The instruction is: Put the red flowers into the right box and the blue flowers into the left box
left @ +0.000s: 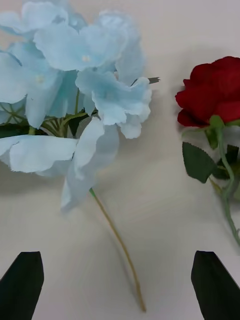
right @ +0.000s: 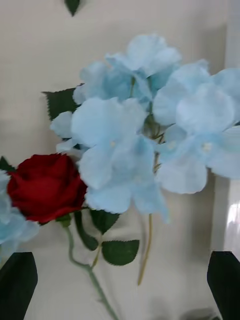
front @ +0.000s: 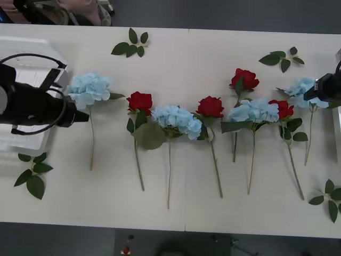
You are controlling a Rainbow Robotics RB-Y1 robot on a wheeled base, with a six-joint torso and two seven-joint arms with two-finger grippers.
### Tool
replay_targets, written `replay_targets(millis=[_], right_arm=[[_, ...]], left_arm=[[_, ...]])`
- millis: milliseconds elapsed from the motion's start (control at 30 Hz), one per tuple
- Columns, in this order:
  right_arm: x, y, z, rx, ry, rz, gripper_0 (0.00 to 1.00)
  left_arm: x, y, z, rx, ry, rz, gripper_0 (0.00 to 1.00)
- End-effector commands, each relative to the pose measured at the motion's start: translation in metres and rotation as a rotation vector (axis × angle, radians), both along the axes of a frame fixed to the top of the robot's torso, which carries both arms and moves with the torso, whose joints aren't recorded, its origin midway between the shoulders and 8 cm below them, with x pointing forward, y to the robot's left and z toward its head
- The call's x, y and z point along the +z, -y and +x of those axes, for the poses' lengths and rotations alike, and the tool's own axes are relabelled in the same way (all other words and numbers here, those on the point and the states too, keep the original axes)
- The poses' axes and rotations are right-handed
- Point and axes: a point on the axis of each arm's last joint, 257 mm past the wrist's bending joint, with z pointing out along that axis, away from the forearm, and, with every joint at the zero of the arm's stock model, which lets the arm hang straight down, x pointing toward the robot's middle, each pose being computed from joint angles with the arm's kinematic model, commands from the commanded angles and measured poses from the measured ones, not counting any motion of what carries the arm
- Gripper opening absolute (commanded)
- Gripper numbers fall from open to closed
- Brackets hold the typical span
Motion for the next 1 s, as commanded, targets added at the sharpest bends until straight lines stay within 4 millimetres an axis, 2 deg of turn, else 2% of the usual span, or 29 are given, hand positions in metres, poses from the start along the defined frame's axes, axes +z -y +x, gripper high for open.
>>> replay_targets(millis=[33,167,267,300,433,700,900,967,1000], right_arm=[[0.014,0.036,0.012,-0.014,0.054,-0.066,1.00],[0.005,0.051,0.016,-0.020,0.061,-0.099,1.00],[-0.002,0.054,0.018,-0.007,0.062,-0.132,1.00],[-0.009,0.059,0.020,0.004,0.058,-0.172,1.00],[-0.025,0.065,0.024,0.024,0.057,-0.216,1.00],[-0.040,0.069,0.022,0.050,0.038,-0.253,1.00],[-0.049,0.077,0.024,0.062,0.045,-0.279,1.00],[-0.051,0.080,0.026,0.064,0.047,-0.290,1.00],[-0.052,0.082,0.026,0.061,0.046,-0.294,1.00]], left_arm=[[0.003,0.016,0.028,0.024,0.016,0.028,0.86],[-0.011,0.015,0.042,0.055,0.008,0.049,0.86],[-0.017,0.015,0.049,0.071,0.004,0.054,0.86],[-0.021,0.013,0.055,0.084,0.007,0.058,0.86],[-0.024,-0.001,0.071,0.114,0.040,0.091,0.86],[-0.054,0.008,0.076,0.110,0.006,0.122,0.86],[-0.067,0.009,0.077,0.089,0.010,0.168,0.86],[-0.068,0.009,0.077,0.084,0.013,0.174,0.82],[-0.068,0.008,0.077,0.084,0.013,0.179,0.75]])
